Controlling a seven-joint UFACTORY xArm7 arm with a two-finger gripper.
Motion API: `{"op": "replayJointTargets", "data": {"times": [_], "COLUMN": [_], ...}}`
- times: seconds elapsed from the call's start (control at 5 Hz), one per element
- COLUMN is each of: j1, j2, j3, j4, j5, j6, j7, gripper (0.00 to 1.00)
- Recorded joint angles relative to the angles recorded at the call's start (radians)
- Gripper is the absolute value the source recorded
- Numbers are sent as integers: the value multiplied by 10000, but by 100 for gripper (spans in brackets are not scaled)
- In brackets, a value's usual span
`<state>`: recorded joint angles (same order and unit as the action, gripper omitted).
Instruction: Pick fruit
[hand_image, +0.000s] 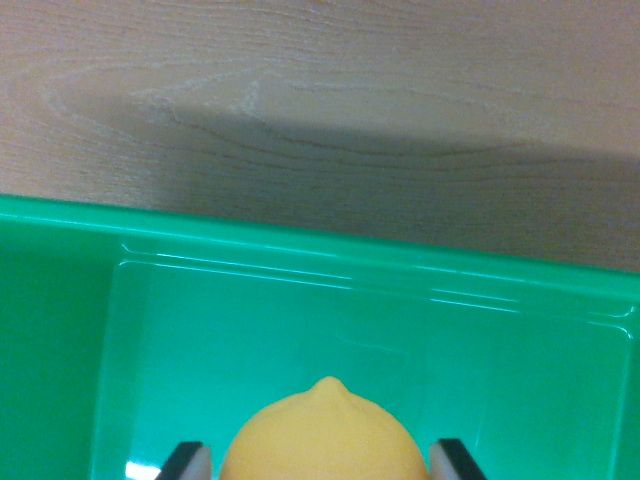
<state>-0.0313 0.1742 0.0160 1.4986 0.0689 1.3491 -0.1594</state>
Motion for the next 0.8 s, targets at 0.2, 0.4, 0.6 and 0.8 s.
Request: {"op": "replayJointTargets", "data": {"times": [0.2, 0.4, 0.6, 0.8], "j1": [-1, -1, -2, -2], "j2": [-102, -102, -176, -176], "j3": [-2, -2, -4, -4], "j4": [159, 159, 275, 275], "j5": [-9, -9, -15, -15], "j6": [261, 261, 450, 450], "j7": [19, 19, 32, 32], "gripper": [100, 100, 100, 100]}}
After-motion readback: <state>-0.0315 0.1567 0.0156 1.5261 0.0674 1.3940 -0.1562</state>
